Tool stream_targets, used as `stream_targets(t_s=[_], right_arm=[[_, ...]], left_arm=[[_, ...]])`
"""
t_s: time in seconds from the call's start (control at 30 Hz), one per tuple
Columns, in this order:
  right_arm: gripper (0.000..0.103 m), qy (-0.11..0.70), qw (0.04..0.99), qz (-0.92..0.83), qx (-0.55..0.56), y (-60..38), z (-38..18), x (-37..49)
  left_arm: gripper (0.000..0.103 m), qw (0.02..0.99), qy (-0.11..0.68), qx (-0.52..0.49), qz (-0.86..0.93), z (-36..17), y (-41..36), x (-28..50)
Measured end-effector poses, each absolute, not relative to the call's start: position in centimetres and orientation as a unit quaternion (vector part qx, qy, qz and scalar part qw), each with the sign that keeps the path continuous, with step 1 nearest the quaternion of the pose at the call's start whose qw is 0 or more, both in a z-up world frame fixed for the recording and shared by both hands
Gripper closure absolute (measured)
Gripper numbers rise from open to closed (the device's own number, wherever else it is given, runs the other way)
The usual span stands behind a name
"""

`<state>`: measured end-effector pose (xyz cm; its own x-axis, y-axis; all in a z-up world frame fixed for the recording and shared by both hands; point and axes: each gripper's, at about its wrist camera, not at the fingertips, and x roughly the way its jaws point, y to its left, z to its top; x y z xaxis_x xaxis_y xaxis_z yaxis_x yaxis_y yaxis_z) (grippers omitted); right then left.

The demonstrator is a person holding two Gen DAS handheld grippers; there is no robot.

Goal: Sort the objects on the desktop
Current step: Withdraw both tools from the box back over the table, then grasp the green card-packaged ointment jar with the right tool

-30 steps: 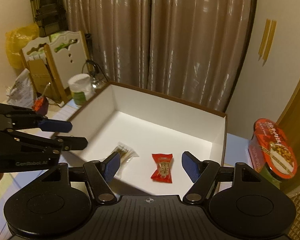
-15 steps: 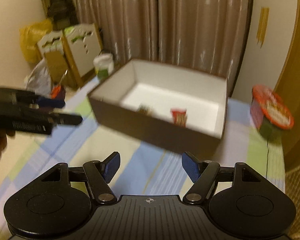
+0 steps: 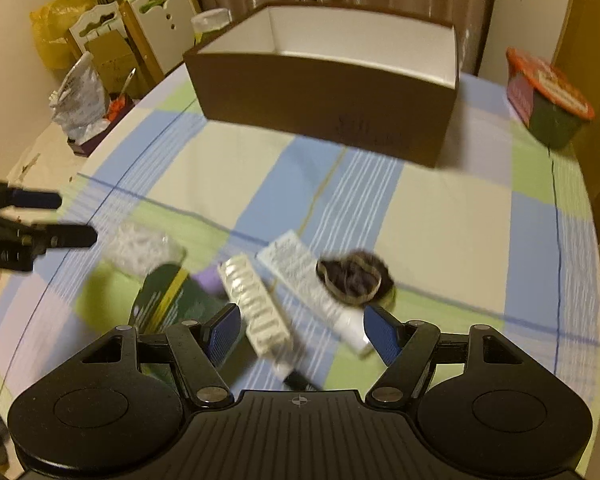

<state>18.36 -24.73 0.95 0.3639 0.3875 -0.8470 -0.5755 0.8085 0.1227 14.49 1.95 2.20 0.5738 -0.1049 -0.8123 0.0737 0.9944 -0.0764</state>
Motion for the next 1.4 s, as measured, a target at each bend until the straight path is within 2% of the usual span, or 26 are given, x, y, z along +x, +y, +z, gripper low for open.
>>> stream_targets(t_s=[0.13,0.27,0.6,0.93,1.17,1.4], right_arm=[[0.032,0.491,0.815,0.293,-0.092,-25.3,0.4,17.1],[0.032,0.498,0.813,0.289,-0.085,-25.7,-0.1,15.7],[0.032,0.509,0.821,0.241,-0.097,-24.6,-1.2,11.9],[0.032,0.506,0.82,0.235,-0.127,-24.5,-2.0,10.0],[0.032,0.442,0.798,0.33,-0.242,-22.7,-2.6,10.2],[0.031,0.36,0.735,0.427,-0.384,-18.7,-5.0,9.1]], left_arm=[[0.012,0.88,0.473,-0.018,-0.033,1.3,2.0,12.1],[0.004,0.881,0.472,-0.01,-0.034,1.1,2.1,10.4],[0.003,0.878,0.471,0.034,-0.083,0.6,3.2,9.2],[0.003,0.874,0.474,0.032,-0.101,-0.5,4.5,8.4],[0.003,0.872,0.482,0.023,-0.08,-0.9,4.4,8.5],[0.003,0.872,0.478,0.061,-0.087,-1.6,3.9,8.9]])
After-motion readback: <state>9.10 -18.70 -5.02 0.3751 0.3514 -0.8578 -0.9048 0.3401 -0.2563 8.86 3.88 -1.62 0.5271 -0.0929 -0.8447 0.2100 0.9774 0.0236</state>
